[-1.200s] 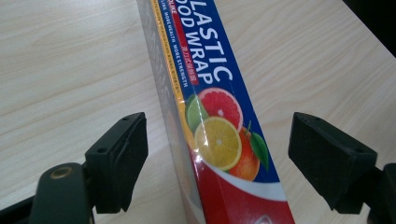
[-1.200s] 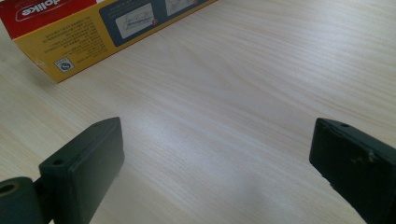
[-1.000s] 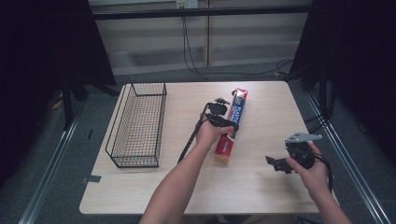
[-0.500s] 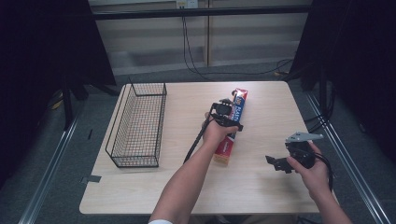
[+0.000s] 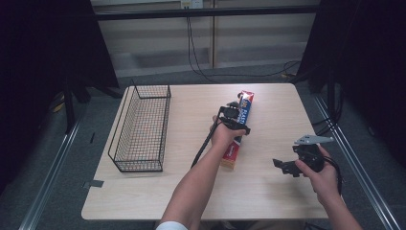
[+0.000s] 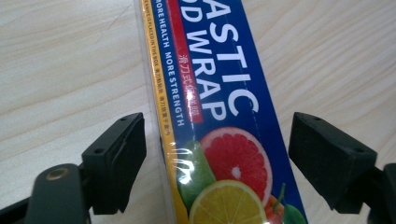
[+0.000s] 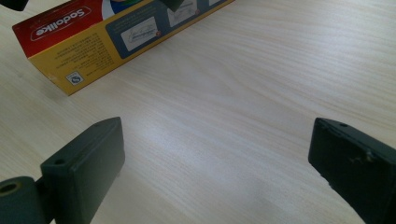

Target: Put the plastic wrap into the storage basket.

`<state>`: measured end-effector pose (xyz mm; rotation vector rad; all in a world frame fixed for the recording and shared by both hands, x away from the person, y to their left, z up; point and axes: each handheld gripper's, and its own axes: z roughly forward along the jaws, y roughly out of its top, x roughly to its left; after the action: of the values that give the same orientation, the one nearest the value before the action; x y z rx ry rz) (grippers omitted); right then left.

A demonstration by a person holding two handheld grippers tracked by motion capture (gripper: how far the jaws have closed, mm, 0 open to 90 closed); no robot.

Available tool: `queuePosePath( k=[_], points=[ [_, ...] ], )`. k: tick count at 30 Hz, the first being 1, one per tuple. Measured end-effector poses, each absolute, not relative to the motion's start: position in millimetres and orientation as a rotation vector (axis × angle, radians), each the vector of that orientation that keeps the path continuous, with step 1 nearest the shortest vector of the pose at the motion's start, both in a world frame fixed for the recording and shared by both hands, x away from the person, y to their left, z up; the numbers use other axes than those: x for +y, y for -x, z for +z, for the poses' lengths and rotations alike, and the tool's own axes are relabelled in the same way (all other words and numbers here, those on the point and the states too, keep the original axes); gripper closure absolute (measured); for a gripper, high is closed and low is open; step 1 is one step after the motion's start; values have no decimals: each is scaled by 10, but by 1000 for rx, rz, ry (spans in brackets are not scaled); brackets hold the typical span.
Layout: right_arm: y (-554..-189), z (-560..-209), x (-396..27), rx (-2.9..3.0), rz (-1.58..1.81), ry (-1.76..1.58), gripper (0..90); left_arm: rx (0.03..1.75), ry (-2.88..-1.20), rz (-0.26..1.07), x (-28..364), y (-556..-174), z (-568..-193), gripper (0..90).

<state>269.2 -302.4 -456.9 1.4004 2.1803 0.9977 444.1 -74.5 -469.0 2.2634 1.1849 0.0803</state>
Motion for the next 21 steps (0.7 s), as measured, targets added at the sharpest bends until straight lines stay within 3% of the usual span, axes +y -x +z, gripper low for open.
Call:
queuePosePath(
  k=[6,11,21],
  points=[
    [-2694,-4567,-3033,2179,1006,-1397,36,1243,-2255,54,-732,-4435,-4670,319],
    [-2691,-4570,-3015,2186,993,-1397,37,1215,-2326,123,-635,-4390,-4577,396],
    [-2700,-4576,-2963,2211,976,-1381,39,1166,-2394,54,-243,-4185,-4540,395]
  ],
)
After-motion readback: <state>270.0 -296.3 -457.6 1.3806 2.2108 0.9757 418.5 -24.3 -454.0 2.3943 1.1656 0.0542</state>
